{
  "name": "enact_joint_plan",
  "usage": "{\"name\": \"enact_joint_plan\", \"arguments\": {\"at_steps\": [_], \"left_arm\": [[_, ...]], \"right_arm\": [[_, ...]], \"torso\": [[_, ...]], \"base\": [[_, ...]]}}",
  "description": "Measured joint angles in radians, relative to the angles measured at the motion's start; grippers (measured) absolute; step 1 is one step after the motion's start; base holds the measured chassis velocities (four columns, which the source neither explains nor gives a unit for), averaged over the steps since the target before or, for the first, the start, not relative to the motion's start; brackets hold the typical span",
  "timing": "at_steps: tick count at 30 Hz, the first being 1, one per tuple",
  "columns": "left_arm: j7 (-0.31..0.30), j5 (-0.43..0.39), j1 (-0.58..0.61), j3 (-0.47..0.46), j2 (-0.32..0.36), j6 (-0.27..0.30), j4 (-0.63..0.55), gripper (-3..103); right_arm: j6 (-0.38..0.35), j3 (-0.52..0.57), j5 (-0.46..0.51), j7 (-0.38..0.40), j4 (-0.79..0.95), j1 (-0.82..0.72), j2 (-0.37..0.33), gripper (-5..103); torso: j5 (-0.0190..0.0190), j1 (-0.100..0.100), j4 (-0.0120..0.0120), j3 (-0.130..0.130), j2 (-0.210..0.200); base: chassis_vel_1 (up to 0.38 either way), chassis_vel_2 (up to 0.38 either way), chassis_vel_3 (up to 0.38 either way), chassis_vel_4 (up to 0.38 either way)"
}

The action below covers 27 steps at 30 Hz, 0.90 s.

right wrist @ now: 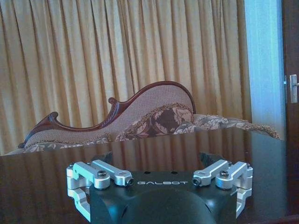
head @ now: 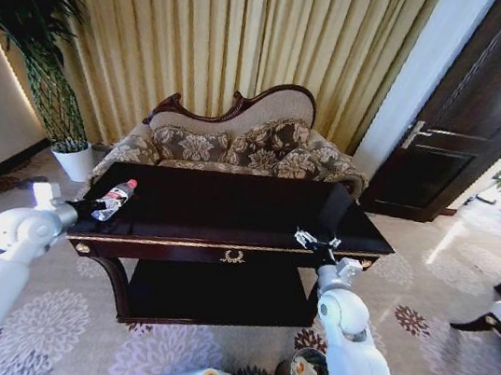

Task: Move to the front of the table and place the trash on the table into the trash bin.

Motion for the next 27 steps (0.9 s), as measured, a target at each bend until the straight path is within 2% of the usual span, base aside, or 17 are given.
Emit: {"name": "enact_joint_plan", "arguments": {"at_steps": [23, 24, 26, 27], "left_arm": [[-0.008, 0.005, 0.028, 0.007, -0.027, 0.000, 0.000, 100], [-0.008, 0.005, 0.029, 0.006, -0.027, 0.000, -0.002, 102], [-0.011, 0.005, 0.030, 0.004, -0.028, 0.000, -0.006, 93], [-0.011, 0.005, 0.030, 0.004, -0.028, 0.000, -0.006, 93]], "right_arm": [[0.018, 0.007, -0.001, 0.000, -0.001, -0.004, 0.000, 100], [0.019, 0.007, -0.001, 0.000, -0.001, -0.004, 0.000, 100], [0.022, 0.007, -0.001, 0.000, -0.001, -0.006, 0.000, 100], [0.022, 0.007, -0.001, 0.000, -0.001, -0.006, 0.000, 100]], "torso": [[-0.0001, 0.000, 0.0000, 0.000, 0.000], [-0.0001, 0.000, 0.0000, 0.000, 0.000], [-0.0001, 0.000, -0.0001, 0.000, 0.000], [-0.0001, 0.000, -0.0001, 0.000, 0.000]], "base": [[0.000, 0.000, 0.000, 0.000], [0.000, 0.000, 0.000, 0.000], [0.000, 0.000, 0.000, 0.000], [0.000, 0.000, 0.000, 0.000]]}}
